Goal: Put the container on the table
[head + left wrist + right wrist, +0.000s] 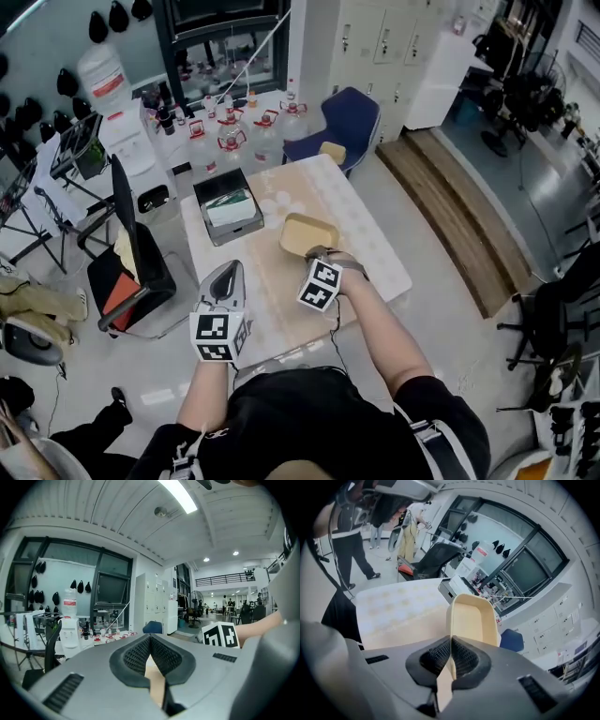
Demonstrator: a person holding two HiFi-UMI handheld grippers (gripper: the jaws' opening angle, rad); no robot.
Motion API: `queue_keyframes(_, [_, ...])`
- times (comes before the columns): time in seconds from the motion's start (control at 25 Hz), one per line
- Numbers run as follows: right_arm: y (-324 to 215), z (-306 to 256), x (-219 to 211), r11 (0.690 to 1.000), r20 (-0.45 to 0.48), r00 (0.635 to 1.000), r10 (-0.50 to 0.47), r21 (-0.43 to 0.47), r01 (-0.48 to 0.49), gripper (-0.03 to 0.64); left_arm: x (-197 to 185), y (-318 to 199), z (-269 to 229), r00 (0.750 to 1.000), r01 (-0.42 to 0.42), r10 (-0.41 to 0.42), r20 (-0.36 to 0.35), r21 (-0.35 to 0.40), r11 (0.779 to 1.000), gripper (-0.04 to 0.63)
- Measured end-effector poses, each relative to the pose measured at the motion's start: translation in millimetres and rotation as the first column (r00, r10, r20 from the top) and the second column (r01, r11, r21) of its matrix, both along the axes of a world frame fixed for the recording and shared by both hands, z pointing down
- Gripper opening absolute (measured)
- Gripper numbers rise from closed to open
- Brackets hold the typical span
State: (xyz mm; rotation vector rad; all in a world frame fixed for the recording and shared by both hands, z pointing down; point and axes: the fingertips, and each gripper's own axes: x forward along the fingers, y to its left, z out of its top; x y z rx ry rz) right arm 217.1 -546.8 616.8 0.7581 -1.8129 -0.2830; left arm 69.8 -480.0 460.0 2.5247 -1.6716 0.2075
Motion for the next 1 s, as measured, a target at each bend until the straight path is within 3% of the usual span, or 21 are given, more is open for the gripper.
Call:
queue_keyframes(0.4, [-41.1,66.2,-15.0,0.998,-0.092,0.994,-0.056,-0.015,0.055,0.025,-21.6,-23.5,9.2,0.998,0.062,-0.062,0.001,-0.012,0.998,0.011])
queue_keyframes(1.0, [-38.2,136.7,-20.6,0.992,-0.152,0.984,-0.095,-0.091,0.082,0.025,-31.0,-23.6,18.1,0.998,0.067,-0.067,0.014,-0.037,0.997,0.012])
